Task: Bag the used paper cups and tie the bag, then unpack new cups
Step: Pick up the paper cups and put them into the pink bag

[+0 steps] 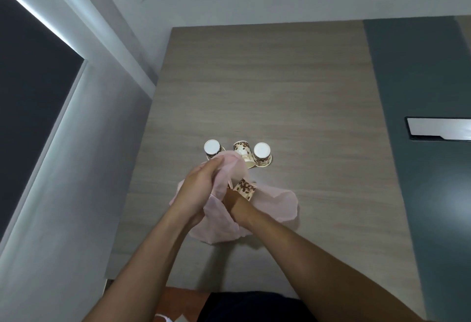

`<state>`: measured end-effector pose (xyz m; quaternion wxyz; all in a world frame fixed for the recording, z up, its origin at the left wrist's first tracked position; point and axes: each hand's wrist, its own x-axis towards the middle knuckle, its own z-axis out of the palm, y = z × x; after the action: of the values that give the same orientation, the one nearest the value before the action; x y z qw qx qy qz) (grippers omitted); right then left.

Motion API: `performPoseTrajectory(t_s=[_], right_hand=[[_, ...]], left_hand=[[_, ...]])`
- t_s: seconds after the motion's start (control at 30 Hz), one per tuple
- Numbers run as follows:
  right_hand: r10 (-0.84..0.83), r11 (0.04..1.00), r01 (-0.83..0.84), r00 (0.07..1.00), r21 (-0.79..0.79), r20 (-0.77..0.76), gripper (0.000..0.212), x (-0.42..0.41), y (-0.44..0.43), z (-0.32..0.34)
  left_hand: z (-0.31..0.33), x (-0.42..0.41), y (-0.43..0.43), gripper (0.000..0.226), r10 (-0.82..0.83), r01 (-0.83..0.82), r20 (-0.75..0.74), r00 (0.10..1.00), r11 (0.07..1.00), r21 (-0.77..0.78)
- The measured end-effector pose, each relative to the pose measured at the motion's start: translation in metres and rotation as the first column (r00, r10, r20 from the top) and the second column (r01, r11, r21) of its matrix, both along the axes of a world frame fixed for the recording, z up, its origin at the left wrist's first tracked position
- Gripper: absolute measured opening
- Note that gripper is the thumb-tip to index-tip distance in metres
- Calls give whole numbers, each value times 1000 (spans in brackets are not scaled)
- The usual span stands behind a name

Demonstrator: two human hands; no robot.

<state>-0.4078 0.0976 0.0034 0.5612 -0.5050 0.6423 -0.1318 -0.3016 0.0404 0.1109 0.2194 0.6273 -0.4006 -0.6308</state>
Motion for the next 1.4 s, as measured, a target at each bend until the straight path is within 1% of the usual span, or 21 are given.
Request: performPoseTrajectory(t_s=[0.1, 0.2, 0.27, 0.3, 0.33, 0.37, 0.47, 0.5, 0.57, 0.6, 0.63, 0.67, 0.73, 0.8, 0.87, 0.93, 0.97, 1.1, 1.23, 1.3, 1.4], right_hand=[[-58, 998, 57, 997, 25, 51, 42, 5, -6, 3], [-7, 999, 13, 995, -52, 101, 42, -4, -17, 14], [52, 999, -50, 986, -19, 158, 32, -17, -28, 22], [39, 999, -46, 972, 22, 231, 24, -28, -35, 25], [-3, 998, -16, 951, 60, 310, 19, -39, -40, 28], [-59, 996, 27, 929, 90, 365, 23, -51, -46, 33], [-255, 966, 216, 866, 139, 431, 39, -90, -64, 38], [-333, 943, 314, 852, 114, 404, 40, -99, -71, 34], [-478, 866, 499, 833, -5, 280, 33, -114, -85, 16], [-531, 825, 557, 822, -95, 205, 26, -118, -91, 5], [-556, 799, 570, 821, -191, 128, 21, -121, -96, -7], [-546, 801, 536, 837, -267, 45, 24, -124, -98, -18], [-423, 876, 366, 896, -316, -135, 47, -127, -101, -38], [-267, 948, 194, 916, -253, -298, 66, -126, -102, -53], [-144, 986, 89, 880, -141, -453, 75, -122, -100, -65], [-84, 996, 49, 842, -79, -533, 78, -118, -94, -75], [-94, 995, 61, 837, -79, -540, 78, -117, -91, -81], [-179, 982, 123, 856, -145, -485, 70, -121, -79, -99], [-251, 964, 178, 857, -199, -449, 65, -123, -70, -96], [-387, 916, 311, 850, -253, -356, 62, -122, -71, -80], [-632, 761, 589, 767, -273, -106, 50, -122, -74, -44]], left_hand=[[0, 4, -5, 37, -4, 4, 3, 1000, 1000, 7], [1, 9, -10, 34, 39, -39, 5, 999, 999, 23], [0, 13, -15, 34, 50, -50, 0, 999, 998, 30], [-1, 13, -17, 35, 51, -51, 0, 999, 998, 26], [-2, 13, -19, 36, 55, -55, -5, 998, 998, 21], [-3, 14, -23, 38, 59, -59, -14, 998, 998, 18], [-5, 16, -30, 36, 48, -48, -18, 999, 999, 11], [-5, 17, -32, 34, 39, -39, -22, 999, 999, 8], [-4, 18, -34, 34, 24, -24, -33, 999, 1000, 5], [-5, 18, -35, 35, 22, -22, -34, 999, 1000, 1], [-4, 19, -35, 37, 15, -15, -30, 999, 1000, -4], [-4, 20, -36, 39, 6, -6, -31, 1000, 1000, -7], [-3, 23, -37, 39, -8, 8, -32, 999, 1000, -12], [-2, 27, -38, 39, -14, 14, -22, 1000, 1000, -20], [-2, 32, -38, 39, 2, -2, -10, 1000, 1000, -18], [-2, 37, -38, 39, 22, -22, -7, 1000, 1000, -9], [-3, 39, -38, 38, 28, -29, -11, 1000, 1000, -3], [-8, 48, -40, 36, 53, -53, -19, 998, 998, 19], [-10, 53, -42, 39, 22, -21, -30, 999, 1000, 22], [-9, 56, -44, 38, 21, -21, -15, 1000, 1000, -1], [-5, 58, -46, 37, 10, -10, 9, 1000, 999, -36]])
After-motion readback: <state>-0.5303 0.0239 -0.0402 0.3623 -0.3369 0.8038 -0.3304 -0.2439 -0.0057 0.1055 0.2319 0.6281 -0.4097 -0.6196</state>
